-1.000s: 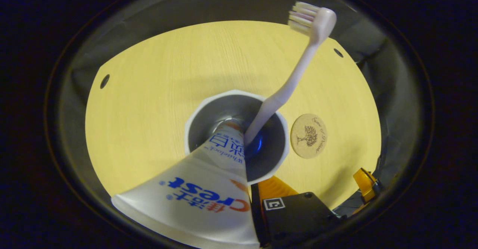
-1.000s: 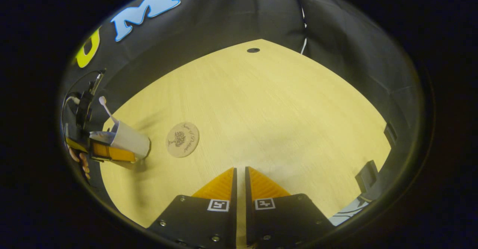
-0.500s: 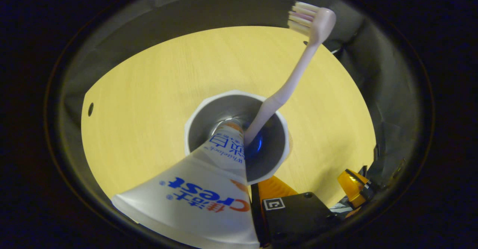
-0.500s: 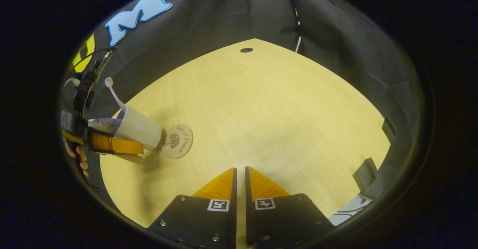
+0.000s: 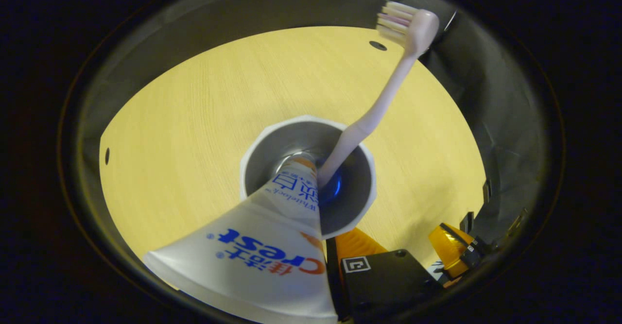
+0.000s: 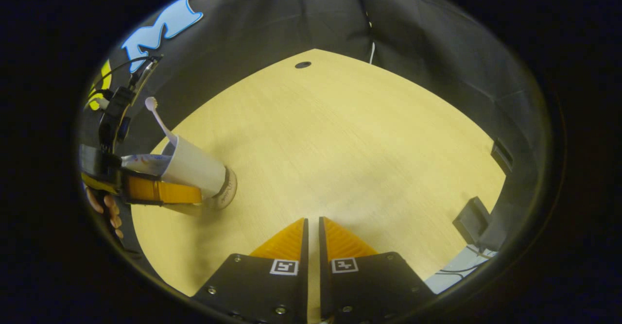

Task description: Put the toothbrush and toothpaste on the desktop into the cup, then pick up the cup and place it on the coaster on the desktop.

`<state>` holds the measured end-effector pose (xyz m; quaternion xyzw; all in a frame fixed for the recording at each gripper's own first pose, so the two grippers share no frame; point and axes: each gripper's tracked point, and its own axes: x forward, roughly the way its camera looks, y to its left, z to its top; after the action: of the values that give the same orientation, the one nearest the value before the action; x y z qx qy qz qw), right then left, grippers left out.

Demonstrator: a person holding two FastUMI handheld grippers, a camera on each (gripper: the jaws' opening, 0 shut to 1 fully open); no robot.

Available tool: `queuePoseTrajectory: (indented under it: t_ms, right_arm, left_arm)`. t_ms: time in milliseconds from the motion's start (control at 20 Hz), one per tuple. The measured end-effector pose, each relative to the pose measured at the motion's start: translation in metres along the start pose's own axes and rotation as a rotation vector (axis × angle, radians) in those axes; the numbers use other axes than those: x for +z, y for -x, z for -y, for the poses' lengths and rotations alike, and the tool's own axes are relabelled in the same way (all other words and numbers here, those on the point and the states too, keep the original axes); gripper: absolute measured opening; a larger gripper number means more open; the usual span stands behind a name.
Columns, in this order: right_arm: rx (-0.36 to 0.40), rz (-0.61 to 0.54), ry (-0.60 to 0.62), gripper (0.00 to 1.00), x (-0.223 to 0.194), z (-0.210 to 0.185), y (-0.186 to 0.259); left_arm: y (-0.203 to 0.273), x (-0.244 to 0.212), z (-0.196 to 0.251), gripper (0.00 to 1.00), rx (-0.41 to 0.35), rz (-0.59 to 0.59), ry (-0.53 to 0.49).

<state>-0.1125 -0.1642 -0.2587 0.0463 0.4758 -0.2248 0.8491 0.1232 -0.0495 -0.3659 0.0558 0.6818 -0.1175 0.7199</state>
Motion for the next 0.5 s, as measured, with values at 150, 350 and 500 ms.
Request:
queuePoseTrajectory:
  t_ms: [150, 350, 500]
  right_arm:
    - [-0.003, 0.0, -0.025, 0.1, 0.0046, 0.002, 0.0018]
    - [-0.008, -0.015, -0.051, 0.1, 0.0011, 0.0057, -0.0019]
    - [-0.007, -0.022, -0.054, 0.1, 0.0007, 0.0068, -0.0023]
  left_arm:
    - [-0.0013, -0.0066, -0.0039, 0.32, 0.032, -0.007, -0.02]
    - [0.0, -0.0071, -0.0014, 0.33, 0.043, 0.001, -0.019]
    - [-0.0003, -0.0066, 0.0, 0.34, 0.031, 0.006, -0.01]
